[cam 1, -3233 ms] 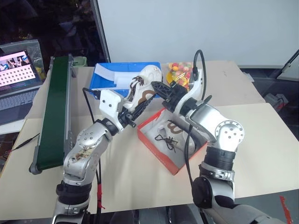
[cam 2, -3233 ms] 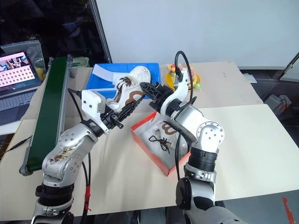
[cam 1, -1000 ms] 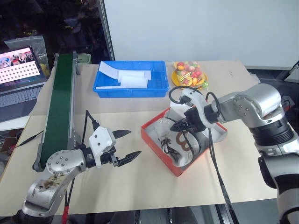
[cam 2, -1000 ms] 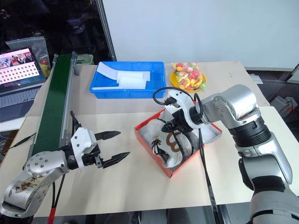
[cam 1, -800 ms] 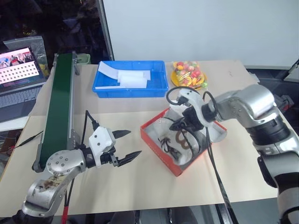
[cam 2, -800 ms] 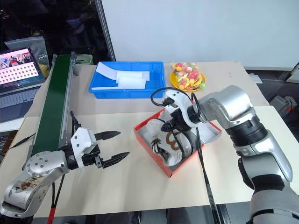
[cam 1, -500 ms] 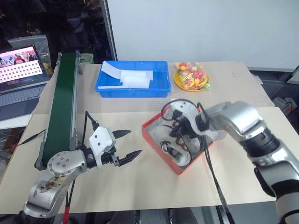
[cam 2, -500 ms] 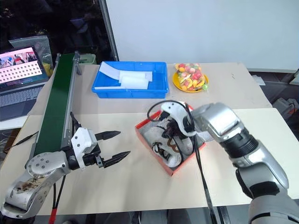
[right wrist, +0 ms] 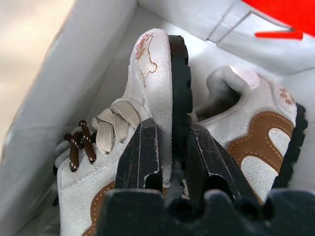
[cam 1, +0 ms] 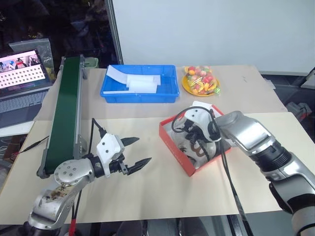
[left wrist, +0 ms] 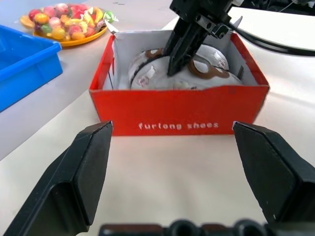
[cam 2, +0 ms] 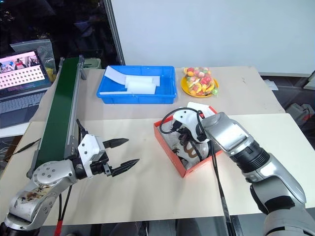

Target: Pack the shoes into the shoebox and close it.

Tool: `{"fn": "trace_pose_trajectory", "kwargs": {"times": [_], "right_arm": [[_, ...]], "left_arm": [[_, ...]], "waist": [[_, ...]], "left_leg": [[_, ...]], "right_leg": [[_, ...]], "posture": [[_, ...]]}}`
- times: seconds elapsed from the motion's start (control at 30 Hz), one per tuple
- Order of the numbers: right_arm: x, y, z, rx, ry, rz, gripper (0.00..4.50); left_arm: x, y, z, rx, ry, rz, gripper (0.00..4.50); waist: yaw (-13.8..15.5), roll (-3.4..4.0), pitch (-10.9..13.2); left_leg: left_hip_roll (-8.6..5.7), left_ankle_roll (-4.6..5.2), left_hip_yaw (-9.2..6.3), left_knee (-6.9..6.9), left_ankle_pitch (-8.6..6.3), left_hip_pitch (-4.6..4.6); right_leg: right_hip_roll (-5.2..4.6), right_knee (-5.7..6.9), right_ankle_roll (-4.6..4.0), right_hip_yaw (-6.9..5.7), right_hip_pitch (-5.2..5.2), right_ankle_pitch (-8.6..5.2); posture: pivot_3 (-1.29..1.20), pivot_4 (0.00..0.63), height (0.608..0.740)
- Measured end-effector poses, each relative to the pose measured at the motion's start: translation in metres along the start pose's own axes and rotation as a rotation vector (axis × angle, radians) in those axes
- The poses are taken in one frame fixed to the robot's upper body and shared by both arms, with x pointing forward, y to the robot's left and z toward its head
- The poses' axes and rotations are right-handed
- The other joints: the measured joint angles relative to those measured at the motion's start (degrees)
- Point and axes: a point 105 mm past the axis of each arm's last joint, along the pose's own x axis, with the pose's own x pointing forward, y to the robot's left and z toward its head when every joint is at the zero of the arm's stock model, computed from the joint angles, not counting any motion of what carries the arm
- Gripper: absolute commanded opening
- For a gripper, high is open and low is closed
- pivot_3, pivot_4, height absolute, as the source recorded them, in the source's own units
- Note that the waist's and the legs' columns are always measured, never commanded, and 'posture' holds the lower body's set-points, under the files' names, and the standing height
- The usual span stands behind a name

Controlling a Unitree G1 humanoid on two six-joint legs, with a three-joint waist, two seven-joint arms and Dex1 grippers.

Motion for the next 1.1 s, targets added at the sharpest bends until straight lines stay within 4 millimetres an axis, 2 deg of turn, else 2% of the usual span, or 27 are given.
{"fn": "trace_pose_trajectory", "kwargs": {"times": [0.33, 0.4, 0.6, 0.7, 0.8, 0.9, 0.97, 1.07, 1.1], "right_arm": [[0.006, 0.009, 0.002, 0.061, -0.046, -0.031, 0.33], [0.006, 0.01, 0.002, 0.092, -0.052, -0.034, 1.28], [0.002, 0.013, 0.012, 0.22, -0.097, -0.002, 3.2], [-0.006, 0.007, 0.015, 0.248, -0.113, -0.022, 3.2], [-0.024, -0.005, 0.027, 0.286, -0.162, -0.034, 3.2], [-0.064, -0.03, 0.048, 0.304, -0.26, -0.091, 3.2], [-0.086, -0.036, 0.056, 0.331, -0.324, -0.083, 3.2], [-0.109, -0.037, 0.056, 0.415, -0.416, -0.022, 3.2], [-0.119, -0.039, 0.049, 0.459, -0.464, -0.02, 2.97]], "left_arm": [[0.002, 0.002, 0.004, -0.009, -0.006, 0.003, 4.16], [0.002, 0.003, 0.004, -0.01, -0.004, 0.003, 4.2], [0.003, 0.003, 0.005, -0.012, -0.001, 0.001, 4.2], [0.003, 0.003, 0.005, -0.011, -0.001, 0.0, 4.2], [0.004, 0.003, 0.007, -0.005, -0.006, -0.006, 4.2], [0.006, 0.004, 0.009, 0.007, -0.013, -0.016, 4.2], [0.007, 0.004, 0.009, 0.005, -0.011, -0.021, 4.2], [0.008, 0.006, 0.006, 0.0, -0.006, -0.021, 4.2], [0.01, 0.007, 0.006, 0.003, -0.013, -0.024, 4.2]], "waist": [[-0.3, -0.01, 0.0], [-0.4, -0.01, 0.0], [-0.2, -0.01, 0.0], [-0.2, -0.01, 0.0], [-0.1, 0.0, 0.0], [-0.1, 0.02, 0.0], [-0.1, 0.02, 0.0], [-0.1, 0.01, 0.0], [0.1, 0.01, 0.0]], "left_leg": [[0.04, -0.01, 0.02, 0.0, 0.01, 0.11], [0.05, -0.01, 0.03, -0.01, 0.01, 0.14], [0.01, -0.01, 0.05, -0.03, 0.01, 0.12], [0.01, -0.01, 0.04, -0.03, 0.01, 0.11], [0.01, -0.01, 0.04, -0.03, 0.01, 0.09], [0.01, -0.01, 0.04, -0.05, 0.0, 0.09], [0.01, -0.01, 0.04, -0.12, 0.0, 0.09], [0.02, 0.01, 0.04, -0.18, 0.0, 0.07], [0.02, 0.02, 0.01, -0.19, -0.01, 0.05]], "right_leg": [[0.04, 0.02, -0.01, 0.04, 0.07, 0.01], [0.06, 0.03, -0.02, 0.05, 0.08, 0.01], [0.04, 0.03, -0.02, 0.08, 0.05, 0.01], [0.04, 0.02, -0.02, 0.06, 0.05, 0.01], [0.04, 0.03, -0.02, 0.06, 0.03, 0.02], [0.05, 0.01, -0.02, 0.05, 0.03, 0.01], [0.05, -0.01, -0.02, 0.04, 0.03, 0.01], [0.04, 0.02, -0.02, 0.04, 0.04, 0.01], [0.03, 0.02, -0.02, 0.0, 0.08, 0.02]], "posture": [[0.0, 0.15, 0.724], [0.0, 0.15, 0.724], [0.0, 0.15, 0.724], [0.0, 0.15, 0.724], [0.0, 0.15, 0.724], [0.0, 0.15, 0.724], [0.0, 0.15, 0.724], [0.0, 0.15, 0.724], [0.0, 0.15, 0.724]]}}
